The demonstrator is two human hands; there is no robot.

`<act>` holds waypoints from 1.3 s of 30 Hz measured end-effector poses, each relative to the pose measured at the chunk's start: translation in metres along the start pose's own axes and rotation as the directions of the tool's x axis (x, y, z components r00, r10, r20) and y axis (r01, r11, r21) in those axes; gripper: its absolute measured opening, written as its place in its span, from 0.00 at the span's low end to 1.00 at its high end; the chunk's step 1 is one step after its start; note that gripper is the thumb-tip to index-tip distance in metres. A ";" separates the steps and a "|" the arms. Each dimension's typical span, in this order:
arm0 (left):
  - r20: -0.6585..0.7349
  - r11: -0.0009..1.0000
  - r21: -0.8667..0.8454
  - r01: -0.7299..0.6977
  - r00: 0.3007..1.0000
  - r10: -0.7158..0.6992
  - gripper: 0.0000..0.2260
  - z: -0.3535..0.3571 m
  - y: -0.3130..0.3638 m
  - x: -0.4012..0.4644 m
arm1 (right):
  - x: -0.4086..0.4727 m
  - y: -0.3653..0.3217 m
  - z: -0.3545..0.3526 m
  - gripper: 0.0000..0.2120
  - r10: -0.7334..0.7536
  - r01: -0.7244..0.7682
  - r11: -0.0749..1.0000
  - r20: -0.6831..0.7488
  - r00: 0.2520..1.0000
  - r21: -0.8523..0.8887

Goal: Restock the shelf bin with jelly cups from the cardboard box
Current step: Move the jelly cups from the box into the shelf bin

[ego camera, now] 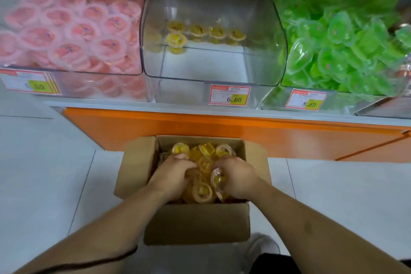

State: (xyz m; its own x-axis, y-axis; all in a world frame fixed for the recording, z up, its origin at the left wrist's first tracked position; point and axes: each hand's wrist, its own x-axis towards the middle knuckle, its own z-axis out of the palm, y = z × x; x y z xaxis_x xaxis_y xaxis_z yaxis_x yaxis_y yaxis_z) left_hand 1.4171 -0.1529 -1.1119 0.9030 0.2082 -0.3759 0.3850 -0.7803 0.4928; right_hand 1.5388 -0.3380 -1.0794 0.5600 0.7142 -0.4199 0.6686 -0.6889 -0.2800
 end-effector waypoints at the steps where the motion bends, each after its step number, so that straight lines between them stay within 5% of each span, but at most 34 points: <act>1: -0.012 1.000 -0.007 -0.012 1.000 0.012 0.20 0.001 0.001 -0.001 | 0.000 -0.001 0.000 0.22 0.018 -0.018 0.999 -0.002 1.000 0.033; 12: -0.112 0.969 -0.244 0.049 0.991 -0.078 0.04 -0.039 0.026 -0.018 | -0.012 -0.016 -0.031 0.26 0.119 -0.108 0.941 -0.014 0.993 0.322; 17: -0.145 0.914 -0.401 0.060 0.981 -0.128 0.06 -0.088 0.051 -0.033 | -0.031 -0.039 -0.084 0.29 -0.005 0.039 0.964 -0.131 0.991 0.265; 24: -0.149 0.696 -0.718 0.011 0.974 -0.170 0.09 -0.155 0.089 -0.066 | -0.069 -0.065 -0.151 0.28 -0.185 0.258 0.941 -0.307 0.933 0.218; 34: -0.376 0.610 -0.771 -0.184 0.904 -0.202 0.10 -0.234 0.125 -0.087 | -0.066 -0.093 -0.228 0.28 -0.232 0.314 0.939 -0.415 0.880 0.140; 39: -0.463 0.654 -0.726 -0.214 0.854 -0.235 0.07 -0.258 0.117 -0.058 | -0.032 -0.106 -0.254 0.17 -0.236 0.346 0.922 -0.460 0.856 0.170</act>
State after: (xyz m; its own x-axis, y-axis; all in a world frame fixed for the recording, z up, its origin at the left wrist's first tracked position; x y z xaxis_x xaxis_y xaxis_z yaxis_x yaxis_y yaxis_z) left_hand 1.4593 -0.1042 -0.8294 0.7694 0.6346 -0.0733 0.1973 -0.1269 0.9721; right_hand 1.5743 -0.2563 -0.8172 0.5462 0.8311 0.1042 0.7275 -0.4091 -0.5507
